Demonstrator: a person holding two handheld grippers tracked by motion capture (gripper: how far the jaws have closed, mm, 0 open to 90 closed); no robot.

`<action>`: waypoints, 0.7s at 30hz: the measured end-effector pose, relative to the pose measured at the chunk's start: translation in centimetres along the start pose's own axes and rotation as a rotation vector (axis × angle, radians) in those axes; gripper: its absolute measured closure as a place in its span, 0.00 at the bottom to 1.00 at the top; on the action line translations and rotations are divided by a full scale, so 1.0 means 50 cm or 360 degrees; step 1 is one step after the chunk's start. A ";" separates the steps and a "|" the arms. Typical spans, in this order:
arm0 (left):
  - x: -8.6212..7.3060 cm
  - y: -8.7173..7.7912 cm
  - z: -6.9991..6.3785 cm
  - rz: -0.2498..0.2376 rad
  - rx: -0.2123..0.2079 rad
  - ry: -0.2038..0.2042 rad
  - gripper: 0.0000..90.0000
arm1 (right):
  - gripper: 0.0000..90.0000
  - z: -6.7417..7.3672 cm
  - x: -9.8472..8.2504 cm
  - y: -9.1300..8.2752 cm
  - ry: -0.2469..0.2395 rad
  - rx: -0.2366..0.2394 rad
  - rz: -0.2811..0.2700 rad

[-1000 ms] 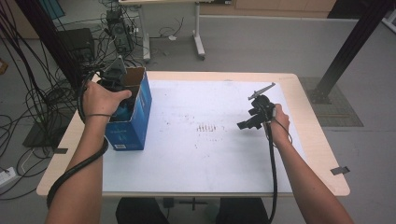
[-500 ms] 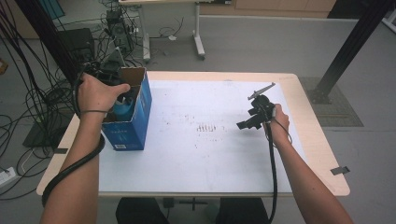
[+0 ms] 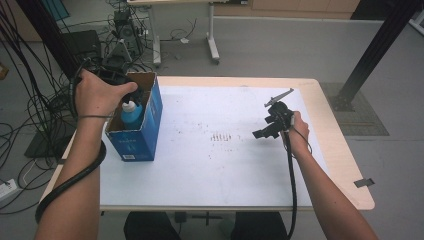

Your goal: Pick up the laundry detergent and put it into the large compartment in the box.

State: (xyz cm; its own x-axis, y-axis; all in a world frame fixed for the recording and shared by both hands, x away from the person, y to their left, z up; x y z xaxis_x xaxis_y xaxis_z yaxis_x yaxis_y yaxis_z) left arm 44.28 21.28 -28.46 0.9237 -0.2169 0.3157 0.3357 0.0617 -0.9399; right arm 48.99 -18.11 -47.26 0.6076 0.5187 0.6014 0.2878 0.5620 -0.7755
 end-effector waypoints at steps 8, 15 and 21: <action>0.001 -0.037 -0.020 -0.0022 -0.0006 0.0046 0.14 | 0.04 0.002 0.001 0.001 -0.0006 0.0000 0.0005; 0.006 -0.068 -0.043 -0.0063 -0.0022 0.0080 0.08 | 0.04 0.001 0.000 0.004 -0.0005 0.0001 0.0017; 0.007 -0.086 -0.056 -0.0058 -0.0004 0.0118 0.08 | 0.04 0.001 0.001 0.004 -0.0006 -0.0003 0.0016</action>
State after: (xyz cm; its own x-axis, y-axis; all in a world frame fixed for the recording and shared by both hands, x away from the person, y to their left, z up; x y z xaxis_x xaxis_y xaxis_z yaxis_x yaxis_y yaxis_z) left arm 42.63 18.20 -24.66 0.8947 -0.2903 0.3396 0.3685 0.0500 -0.9283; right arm 49.04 -17.94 -47.35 0.6074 0.5268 0.5946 0.2830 0.5559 -0.7816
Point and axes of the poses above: each handheld gripper's, and its own axes: y roughly forward along the jaws, x roughly out of its top, z roughly to its left, the point moved 10 cm from there along y, roughly forward along the jaws, and after that the axes turned 4 degrees about y, right-handed, at the moved point
